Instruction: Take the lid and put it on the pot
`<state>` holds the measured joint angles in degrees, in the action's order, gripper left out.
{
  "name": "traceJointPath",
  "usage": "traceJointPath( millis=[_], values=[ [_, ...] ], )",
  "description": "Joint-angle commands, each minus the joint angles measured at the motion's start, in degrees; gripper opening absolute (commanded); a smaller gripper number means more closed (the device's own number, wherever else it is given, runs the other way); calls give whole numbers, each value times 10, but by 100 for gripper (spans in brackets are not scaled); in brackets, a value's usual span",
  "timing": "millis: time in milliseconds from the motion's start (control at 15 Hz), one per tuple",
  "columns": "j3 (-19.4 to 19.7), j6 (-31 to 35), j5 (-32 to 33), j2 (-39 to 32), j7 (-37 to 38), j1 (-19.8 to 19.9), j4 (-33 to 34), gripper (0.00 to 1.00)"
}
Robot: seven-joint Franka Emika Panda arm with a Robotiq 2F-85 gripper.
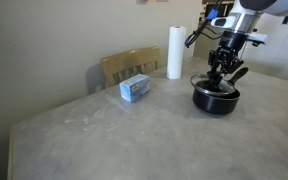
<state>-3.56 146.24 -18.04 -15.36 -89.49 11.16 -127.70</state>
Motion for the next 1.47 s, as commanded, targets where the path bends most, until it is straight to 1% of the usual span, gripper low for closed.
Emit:
traceJointPath(
  millis=[0, 400, 867, 1067, 1400],
  values=[
    [-1, 3, -1, 10, -16, 1, -16, 14],
    [11, -4, 9, 26, 14, 0, -28, 14],
    [10, -5, -7, 37, 0, 2, -46, 14],
    [9, -3, -7, 38, -1, 0, -45, 14],
    [5, -9, -12, 34, -3, -2, -25, 14]
  ],
)
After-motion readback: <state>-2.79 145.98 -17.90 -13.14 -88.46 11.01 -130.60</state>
